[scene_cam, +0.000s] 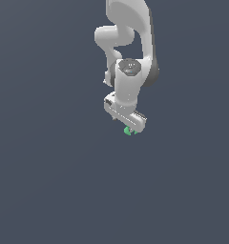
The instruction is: Pick up the object and move it to a goal position.
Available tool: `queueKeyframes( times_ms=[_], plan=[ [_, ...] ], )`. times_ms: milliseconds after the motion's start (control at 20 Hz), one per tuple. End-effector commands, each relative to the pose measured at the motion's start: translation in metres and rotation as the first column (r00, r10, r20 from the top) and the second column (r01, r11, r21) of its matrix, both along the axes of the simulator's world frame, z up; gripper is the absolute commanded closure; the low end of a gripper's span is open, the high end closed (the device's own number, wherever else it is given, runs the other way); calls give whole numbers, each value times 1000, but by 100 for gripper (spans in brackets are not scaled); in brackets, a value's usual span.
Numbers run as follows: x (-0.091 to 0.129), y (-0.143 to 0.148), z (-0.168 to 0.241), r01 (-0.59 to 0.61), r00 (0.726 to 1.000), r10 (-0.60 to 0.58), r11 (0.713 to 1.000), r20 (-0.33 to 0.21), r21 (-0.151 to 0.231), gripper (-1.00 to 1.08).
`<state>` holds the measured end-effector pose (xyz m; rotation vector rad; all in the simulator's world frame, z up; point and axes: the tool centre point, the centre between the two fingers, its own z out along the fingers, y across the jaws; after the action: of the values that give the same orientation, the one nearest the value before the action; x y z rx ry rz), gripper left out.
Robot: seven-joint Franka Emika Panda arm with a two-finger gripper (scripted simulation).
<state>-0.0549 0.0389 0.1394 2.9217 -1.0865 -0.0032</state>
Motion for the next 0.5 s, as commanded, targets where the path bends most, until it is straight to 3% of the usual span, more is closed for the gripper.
queueKeyframes(
  times_ms=[0,450],
  plan=[
    [-5,6,-3,58,998,-58,998,2,2,-92],
    [-23,27,-12,257,966,-257,966,8,9,-92]
  ],
)
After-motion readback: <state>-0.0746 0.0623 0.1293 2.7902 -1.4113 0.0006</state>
